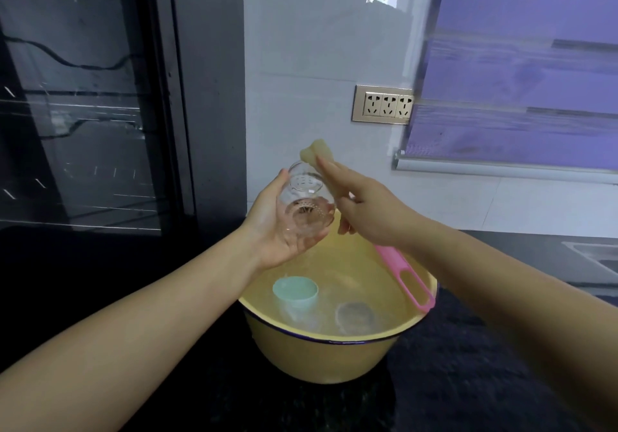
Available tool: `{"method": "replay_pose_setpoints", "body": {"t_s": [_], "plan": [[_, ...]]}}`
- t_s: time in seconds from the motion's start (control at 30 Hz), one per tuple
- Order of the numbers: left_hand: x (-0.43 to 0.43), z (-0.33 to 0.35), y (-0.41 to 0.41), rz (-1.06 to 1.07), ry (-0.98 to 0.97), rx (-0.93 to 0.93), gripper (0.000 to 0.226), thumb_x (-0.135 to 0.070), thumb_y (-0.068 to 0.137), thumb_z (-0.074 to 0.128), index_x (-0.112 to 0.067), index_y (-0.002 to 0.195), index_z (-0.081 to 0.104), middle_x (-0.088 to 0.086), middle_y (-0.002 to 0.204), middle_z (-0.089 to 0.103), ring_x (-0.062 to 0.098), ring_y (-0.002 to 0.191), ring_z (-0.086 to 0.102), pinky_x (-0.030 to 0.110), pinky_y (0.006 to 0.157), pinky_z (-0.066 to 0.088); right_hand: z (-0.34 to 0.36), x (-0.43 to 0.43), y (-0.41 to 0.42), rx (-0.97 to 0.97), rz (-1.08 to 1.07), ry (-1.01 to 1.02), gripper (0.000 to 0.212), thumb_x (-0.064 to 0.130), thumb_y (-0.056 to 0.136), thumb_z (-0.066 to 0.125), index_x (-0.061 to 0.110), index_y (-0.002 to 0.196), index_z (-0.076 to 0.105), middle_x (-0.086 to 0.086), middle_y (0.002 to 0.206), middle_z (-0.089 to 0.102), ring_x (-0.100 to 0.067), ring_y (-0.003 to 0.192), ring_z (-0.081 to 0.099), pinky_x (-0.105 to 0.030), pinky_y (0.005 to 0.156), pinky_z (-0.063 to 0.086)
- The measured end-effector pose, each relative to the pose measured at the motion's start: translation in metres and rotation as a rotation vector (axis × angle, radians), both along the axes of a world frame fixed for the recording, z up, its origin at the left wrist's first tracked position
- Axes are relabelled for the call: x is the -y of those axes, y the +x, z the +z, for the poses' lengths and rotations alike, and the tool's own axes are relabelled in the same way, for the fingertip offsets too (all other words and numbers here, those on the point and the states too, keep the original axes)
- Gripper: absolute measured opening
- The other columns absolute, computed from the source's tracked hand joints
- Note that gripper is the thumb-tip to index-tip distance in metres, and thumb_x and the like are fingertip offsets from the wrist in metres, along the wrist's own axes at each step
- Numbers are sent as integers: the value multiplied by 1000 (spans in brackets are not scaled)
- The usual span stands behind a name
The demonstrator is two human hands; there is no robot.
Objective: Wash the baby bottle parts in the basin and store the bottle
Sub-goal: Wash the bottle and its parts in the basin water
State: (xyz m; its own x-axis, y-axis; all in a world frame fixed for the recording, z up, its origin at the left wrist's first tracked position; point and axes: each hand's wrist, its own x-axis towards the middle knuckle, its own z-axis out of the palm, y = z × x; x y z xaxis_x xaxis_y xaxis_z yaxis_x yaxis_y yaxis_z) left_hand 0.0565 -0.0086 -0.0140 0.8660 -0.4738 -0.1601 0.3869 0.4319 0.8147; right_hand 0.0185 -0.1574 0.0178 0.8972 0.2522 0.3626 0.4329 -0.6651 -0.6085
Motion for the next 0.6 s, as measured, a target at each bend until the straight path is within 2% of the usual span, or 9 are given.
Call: {"method": "replay_pose_setpoints", "body": {"t_s": [0.13, 0.23, 0.33, 0.43, 0.5, 0.53, 0.6], "plan": [[0, 0, 0, 30, -7, 58, 72, -72, 84, 39, -8, 99, 68, 12, 81, 70, 23, 68, 68, 29, 54, 57, -2, -4, -7, -34, 6, 100, 68, -7, 91, 32, 34, 145, 30, 11, 146, 35, -2, 45, 53, -9, 51, 44], [-1, 0, 1, 93, -19, 59, 72, -67, 81, 53, -5, 114, 64, 14, 88, 69, 26, 72, 68, 33, 59, 59, -4, -3, -17, -39, 9, 146, 67, -6, 89, 33, 34, 143, 35, 8, 139, 44, -1, 44, 53, -9, 49, 42], [-1, -1, 2, 131, -78, 26, 66, -52, 84, 61, -2, 127, 55, 16, 93, 65, 31, 73, 68, 40, 63, 59, -8, 2, -26, -23, 63, 106, 68, -8, 89, 34, 34, 142, 37, 15, 148, 34, 0, 46, 53, -10, 51, 43], [-1, -1, 1, 115, -89, 4, 47, -43, 88, 58, -4, 115, 59, 17, 100, 62, 31, 78, 66, 43, 70, 58, -15, 4, -30, -3, 122, 23, 70, -6, 88, 35, 39, 141, 36, 29, 142, 31, -1, 56, 55, -18, 55, 50], [-3, -1, 0, 104, -61, -15, 39, -39, 88, 55, -2, 99, 65, 15, 88, 65, 28, 75, 65, 39, 70, 56, -19, 5, -31, 30, 170, -55, 74, -5, 87, 34, 46, 140, 33, 37, 136, 32, -5, 70, 57, -22, 59, 54], [-4, -2, 0, 103, -65, -34, 38, -38, 87, 55, -2, 91, 66, 14, 84, 65, 28, 74, 64, 38, 71, 55, -21, 4, -31, 60, 185, -115, 77, -5, 85, 34, 49, 140, 31, 38, 137, 32, -5, 76, 57, -18, 62, 53], [-5, -3, 1, 108, -95, -64, 42, -42, 85, 57, -2, 83, 68, 15, 89, 66, 29, 78, 63, 39, 76, 53, -23, 4, -29, 131, 181, -233, 80, -6, 83, 35, 46, 143, 28, 31, 145, 30, 8, 92, 53, -7, 72, 46]]}}
